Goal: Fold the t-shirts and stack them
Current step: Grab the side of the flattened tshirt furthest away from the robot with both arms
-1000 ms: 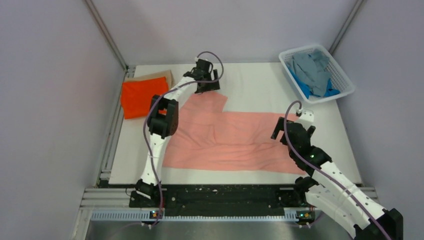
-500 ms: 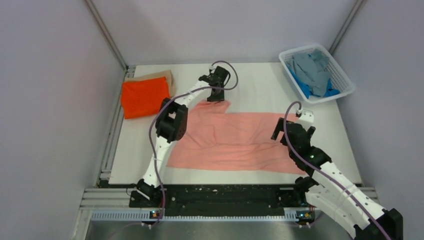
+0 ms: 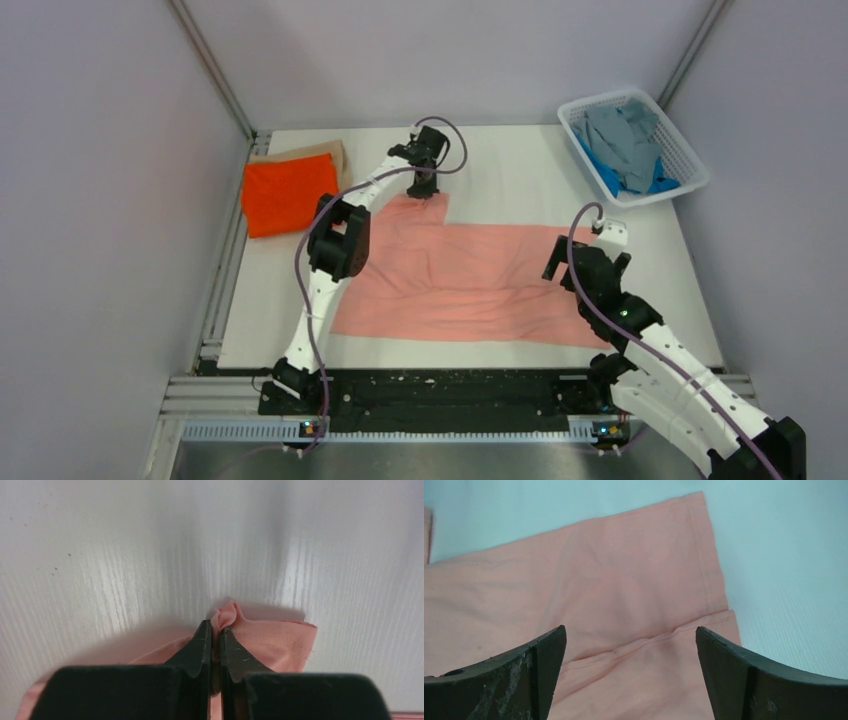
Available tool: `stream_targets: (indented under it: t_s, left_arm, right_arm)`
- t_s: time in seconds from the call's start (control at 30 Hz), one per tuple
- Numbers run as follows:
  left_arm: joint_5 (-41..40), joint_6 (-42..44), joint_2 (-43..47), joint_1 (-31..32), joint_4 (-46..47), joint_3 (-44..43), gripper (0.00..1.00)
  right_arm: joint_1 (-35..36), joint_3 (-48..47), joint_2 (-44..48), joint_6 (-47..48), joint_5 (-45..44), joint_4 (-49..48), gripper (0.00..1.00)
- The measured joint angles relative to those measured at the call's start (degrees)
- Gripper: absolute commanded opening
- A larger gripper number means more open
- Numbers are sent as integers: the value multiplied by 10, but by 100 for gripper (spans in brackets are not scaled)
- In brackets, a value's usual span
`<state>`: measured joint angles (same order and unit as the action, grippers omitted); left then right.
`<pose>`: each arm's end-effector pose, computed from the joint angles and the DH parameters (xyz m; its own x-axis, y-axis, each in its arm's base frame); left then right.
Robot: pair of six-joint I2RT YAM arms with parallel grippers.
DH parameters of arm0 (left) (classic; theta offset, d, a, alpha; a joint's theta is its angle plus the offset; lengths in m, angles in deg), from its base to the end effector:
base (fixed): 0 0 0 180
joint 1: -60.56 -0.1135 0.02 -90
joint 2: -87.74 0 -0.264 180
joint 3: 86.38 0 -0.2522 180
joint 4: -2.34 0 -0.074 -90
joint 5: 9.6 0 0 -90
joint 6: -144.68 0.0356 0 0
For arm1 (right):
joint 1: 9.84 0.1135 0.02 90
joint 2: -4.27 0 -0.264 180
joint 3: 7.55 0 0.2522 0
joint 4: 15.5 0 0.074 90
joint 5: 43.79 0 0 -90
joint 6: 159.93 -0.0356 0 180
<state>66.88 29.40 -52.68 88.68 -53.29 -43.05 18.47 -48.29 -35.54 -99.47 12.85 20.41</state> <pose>0.4718 -0.2427 0.1717 -0.8371 -0.0234 -0.5465 -0.0047 0.9994 -0.0356 0.1452 0.0560 0.2271 -0.4388 0.2314 -0.8683 0.2493 0.9597 0.1297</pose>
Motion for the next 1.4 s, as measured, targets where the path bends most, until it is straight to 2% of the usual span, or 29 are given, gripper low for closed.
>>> stream_targets:
  t_s: [0.4,0.57,0.73,1.0,1.13,1.4]
  left_arm:
    - [17,52,-1,-32,9,-5,0]
    - [25,70,-1,-37,28,-5,0]
    - [41,70,-1,-44,43,1,0]
    - [56,63,19,-77,69,46,0]
    - [63,58,28,-102,78,61,0]
    - [63,55,38,-132,89,80,0]
  right_arm:
    - [0,0,-9,0,-3,0,98]
    - [-16,-10,-50,-14,-16,2,99]
    - [-97,-78,-158,-26,26,-11,98]
    - [-163,-241,-354,-6,55,-30,94]
    - [-186,-318,-458,10,57,-31,92]
    - [-208,-390,-595,33,53,-37,86]
